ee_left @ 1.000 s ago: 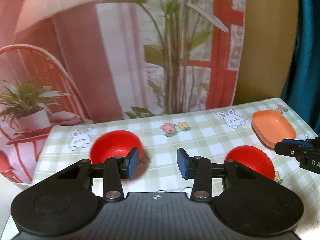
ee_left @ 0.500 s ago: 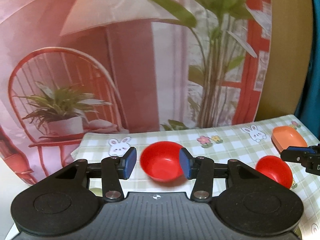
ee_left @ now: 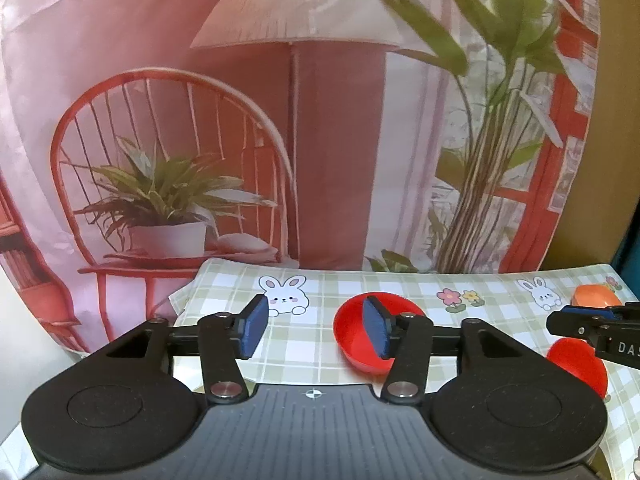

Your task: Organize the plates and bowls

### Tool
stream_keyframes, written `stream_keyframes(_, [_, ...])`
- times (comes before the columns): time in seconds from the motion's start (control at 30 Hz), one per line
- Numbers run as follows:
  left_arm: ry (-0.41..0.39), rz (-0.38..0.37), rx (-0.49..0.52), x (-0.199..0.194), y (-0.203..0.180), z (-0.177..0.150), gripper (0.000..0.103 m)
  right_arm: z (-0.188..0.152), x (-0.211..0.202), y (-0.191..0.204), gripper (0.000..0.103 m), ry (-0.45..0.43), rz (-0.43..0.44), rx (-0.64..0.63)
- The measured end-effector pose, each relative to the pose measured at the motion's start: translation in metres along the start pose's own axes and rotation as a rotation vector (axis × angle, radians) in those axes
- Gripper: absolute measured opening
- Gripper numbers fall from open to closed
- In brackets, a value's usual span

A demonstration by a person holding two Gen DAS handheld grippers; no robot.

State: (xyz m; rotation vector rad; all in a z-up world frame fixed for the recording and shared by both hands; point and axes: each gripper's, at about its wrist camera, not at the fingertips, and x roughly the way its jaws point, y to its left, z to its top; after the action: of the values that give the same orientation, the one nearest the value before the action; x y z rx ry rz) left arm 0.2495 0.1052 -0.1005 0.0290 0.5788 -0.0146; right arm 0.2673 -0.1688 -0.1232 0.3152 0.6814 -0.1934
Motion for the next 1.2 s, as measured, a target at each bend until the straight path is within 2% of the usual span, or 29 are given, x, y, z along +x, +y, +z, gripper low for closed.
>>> stream_keyframes(0.4, [0.050, -0.039, -0.023, 0.052, 0.004, -0.001, 0.057, 0.014, 0.054, 0.007, 0.017, 0.066, -0.019, 0.004])
stream_keyframes(0.73, [0.151, -0.041, -0.006, 0.112, 0.010, -0.010, 0.058, 0.025, 0.109, 0.013, 0.017, 0.121, 0.002, 0.004])
stream_keyframes(0.93, [0.224, -0.041, -0.038, 0.148, 0.019, -0.016, 0.058, 0.025, 0.151, 0.017, 0.017, 0.185, 0.009, 0.010])
stream_keyframes(1.07, [0.246, -0.049, -0.052, 0.163, 0.020, -0.019, 0.058, 0.022, 0.174, 0.014, 0.022, 0.236, 0.004, 0.034])
stream_keyframes(1.2, [0.264, -0.057, -0.055, 0.172, 0.019, -0.025, 0.058, 0.019, 0.190, 0.006, 0.022, 0.273, -0.001, 0.074])
